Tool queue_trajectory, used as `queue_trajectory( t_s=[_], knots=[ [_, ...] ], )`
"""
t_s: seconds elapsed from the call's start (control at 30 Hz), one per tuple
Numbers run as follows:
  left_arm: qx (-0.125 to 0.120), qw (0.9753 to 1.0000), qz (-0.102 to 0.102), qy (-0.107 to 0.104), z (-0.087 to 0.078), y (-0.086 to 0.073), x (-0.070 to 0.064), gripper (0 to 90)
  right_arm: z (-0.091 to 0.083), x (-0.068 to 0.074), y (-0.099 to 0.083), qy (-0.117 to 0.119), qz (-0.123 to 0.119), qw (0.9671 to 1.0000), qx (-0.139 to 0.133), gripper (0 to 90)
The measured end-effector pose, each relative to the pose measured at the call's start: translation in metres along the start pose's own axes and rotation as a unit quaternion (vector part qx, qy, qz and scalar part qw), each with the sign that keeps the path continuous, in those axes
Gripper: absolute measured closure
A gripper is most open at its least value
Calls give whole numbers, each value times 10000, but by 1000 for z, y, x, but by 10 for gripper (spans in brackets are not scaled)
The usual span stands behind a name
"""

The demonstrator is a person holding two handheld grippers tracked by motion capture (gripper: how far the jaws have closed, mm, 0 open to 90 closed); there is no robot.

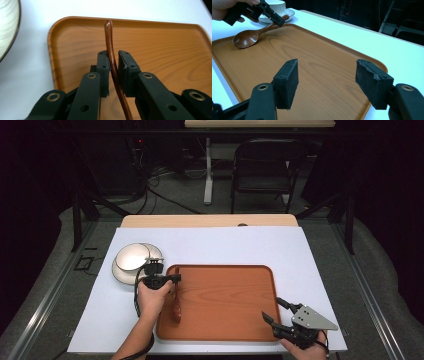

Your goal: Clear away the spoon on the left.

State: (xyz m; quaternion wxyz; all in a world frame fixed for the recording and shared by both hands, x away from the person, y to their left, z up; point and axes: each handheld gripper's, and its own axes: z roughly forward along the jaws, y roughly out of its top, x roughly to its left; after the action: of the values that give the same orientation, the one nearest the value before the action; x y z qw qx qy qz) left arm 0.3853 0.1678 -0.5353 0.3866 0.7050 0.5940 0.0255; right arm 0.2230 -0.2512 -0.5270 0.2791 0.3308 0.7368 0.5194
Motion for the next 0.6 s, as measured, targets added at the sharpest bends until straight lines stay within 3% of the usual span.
queue_trajectory(
  t_s=[0.17,0.6],
  knots=[
    [-27,9995,104,306,4,-3,-3,767,0,0,0,12,4,10000,6,347],
    [35,9975,279,642,10,-8,-4,698,0,0,0,25,32,10000,11,346]
  ],
)
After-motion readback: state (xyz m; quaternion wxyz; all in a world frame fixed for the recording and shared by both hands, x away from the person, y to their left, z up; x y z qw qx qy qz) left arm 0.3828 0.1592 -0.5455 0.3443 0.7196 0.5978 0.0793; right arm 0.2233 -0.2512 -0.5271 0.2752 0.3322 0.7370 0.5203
